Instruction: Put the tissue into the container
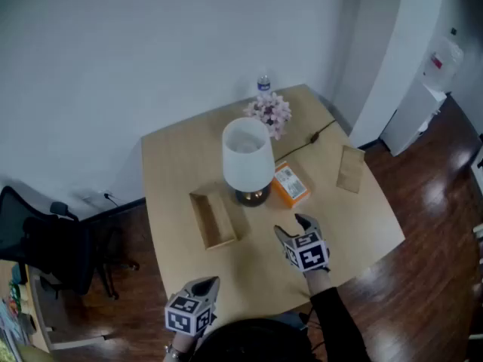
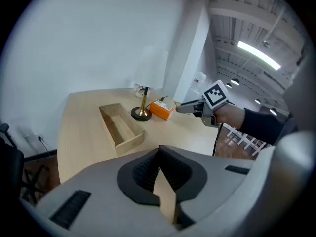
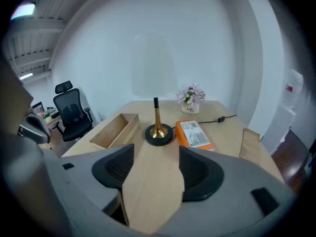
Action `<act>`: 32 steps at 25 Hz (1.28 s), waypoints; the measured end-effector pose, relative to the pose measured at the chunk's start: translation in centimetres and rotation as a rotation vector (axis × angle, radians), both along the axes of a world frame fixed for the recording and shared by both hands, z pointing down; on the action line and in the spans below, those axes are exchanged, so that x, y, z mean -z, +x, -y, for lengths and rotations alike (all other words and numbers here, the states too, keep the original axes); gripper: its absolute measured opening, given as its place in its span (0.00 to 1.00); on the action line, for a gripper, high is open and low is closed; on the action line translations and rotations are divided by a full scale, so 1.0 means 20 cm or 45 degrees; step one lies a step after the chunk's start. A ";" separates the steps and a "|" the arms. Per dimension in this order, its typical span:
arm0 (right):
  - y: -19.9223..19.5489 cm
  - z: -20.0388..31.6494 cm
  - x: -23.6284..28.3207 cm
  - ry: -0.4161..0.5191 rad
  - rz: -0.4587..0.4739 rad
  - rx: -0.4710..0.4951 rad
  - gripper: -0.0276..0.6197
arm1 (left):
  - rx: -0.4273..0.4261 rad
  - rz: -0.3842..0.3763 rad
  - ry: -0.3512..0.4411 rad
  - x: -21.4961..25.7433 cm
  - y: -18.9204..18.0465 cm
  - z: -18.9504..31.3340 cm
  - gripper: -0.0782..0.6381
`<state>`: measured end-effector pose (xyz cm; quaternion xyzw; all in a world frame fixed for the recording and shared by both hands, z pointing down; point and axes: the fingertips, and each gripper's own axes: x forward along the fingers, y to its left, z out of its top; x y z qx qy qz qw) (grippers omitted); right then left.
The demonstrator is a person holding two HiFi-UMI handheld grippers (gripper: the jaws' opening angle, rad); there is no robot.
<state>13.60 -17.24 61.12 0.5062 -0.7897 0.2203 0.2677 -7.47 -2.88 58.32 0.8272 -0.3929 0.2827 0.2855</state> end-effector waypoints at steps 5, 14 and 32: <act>0.24 0.41 -0.10 0.041 -0.079 -0.062 0.81 | 0.097 0.040 -0.040 -0.06 -0.02 0.03 0.10; 0.36 0.69 -0.46 -0.127 -0.128 -0.026 0.88 | 0.254 0.102 -0.109 -0.11 -0.05 0.01 0.10; 0.44 0.38 -0.32 -0.202 -0.101 -0.135 0.66 | 0.221 0.023 -0.034 -0.09 -0.04 -0.01 0.10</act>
